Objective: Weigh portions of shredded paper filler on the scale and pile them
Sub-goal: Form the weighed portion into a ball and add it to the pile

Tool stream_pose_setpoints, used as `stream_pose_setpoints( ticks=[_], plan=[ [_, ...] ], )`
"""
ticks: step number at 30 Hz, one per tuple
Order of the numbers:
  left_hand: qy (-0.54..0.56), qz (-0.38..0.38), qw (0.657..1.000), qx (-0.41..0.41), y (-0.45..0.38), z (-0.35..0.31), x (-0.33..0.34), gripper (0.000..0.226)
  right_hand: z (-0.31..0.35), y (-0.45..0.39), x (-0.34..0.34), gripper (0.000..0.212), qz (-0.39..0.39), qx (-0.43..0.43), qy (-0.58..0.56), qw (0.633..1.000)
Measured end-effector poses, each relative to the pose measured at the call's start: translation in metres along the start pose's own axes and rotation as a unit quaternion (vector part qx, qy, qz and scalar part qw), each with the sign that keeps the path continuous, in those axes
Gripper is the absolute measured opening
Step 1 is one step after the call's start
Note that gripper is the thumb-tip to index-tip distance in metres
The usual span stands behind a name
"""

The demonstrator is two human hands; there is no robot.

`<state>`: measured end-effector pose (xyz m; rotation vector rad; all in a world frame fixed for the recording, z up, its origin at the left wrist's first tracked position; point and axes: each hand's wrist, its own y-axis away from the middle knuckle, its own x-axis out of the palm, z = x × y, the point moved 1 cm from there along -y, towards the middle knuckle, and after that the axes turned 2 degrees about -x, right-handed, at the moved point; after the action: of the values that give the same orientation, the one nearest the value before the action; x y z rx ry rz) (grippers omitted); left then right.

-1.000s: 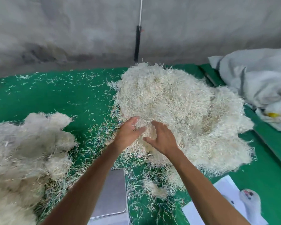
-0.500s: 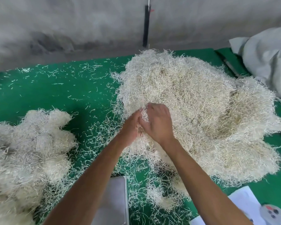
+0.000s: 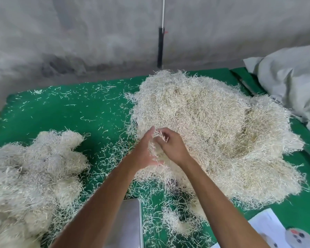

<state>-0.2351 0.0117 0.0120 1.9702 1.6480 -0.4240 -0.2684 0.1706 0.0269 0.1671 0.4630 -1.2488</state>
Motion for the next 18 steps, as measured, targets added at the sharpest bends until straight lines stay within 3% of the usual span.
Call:
stream_pose_setpoints(
  ticks=[3, 5, 6, 8, 10, 11, 12, 13, 15, 16, 18],
  plan=[
    [-0.034, -0.111, 0.993, 0.02, -0.006, -0.021, -0.019, 0.087, 0.014, 0.005, -0.005, 0.034, -0.06, -0.024, -0.086, 0.994],
    [-0.011, -0.167, 0.985, 0.032, -0.009, -0.024, -0.037, 0.068, -0.002, 0.011, -0.012, 0.043, -0.143, -0.033, 0.005, 0.989],
    [0.026, -0.182, 0.982, 0.052, -0.008, -0.025, -0.045, 0.059, -0.014, 0.013, -0.014, 0.052, -0.133, -0.014, 0.086, 0.987],
    [0.051, -0.186, 0.978, 0.074, -0.002, -0.029, -0.055, 0.056, -0.045, 0.019, -0.009, 0.069, -0.021, 0.072, 0.281, 0.957],
    [0.071, -0.162, 0.984, 0.028, -0.001, -0.032, -0.052, 0.064, -0.07, 0.03, 0.0, 0.049, 0.073, 0.137, 0.446, 0.882],
    [0.112, -0.15, 0.982, 0.003, -0.001, -0.026, -0.045, 0.059, -0.075, 0.032, 0.002, 0.037, 0.09, 0.133, 0.488, 0.858],
    [0.084, -0.133, 0.988, -0.006, 0.002, -0.026, -0.038, 0.05, -0.076, 0.03, 0.003, 0.031, 0.083, 0.117, 0.499, 0.855],
    [0.074, -0.104, 0.992, -0.023, 0.002, -0.022, -0.031, 0.049, -0.072, 0.025, 0.004, 0.027, 0.057, 0.091, 0.478, 0.872],
    [0.06, -0.03, 0.993, -0.1, 0.005, -0.006, -0.016, 0.068, -0.046, 0.01, 0.004, 0.023, -0.028, 0.026, 0.343, 0.939],
    [0.056, 0.016, 0.994, -0.089, 0.01, -0.006, -0.008, 0.078, -0.032, 0.003, 0.003, 0.023, -0.061, -0.01, 0.237, 0.97],
    [0.003, 0.024, 1.0, -0.017, 0.01, 0.0, 0.005, 0.098, -0.005, -0.004, 0.001, 0.017, -0.063, -0.046, 0.039, 0.996]
  ],
)
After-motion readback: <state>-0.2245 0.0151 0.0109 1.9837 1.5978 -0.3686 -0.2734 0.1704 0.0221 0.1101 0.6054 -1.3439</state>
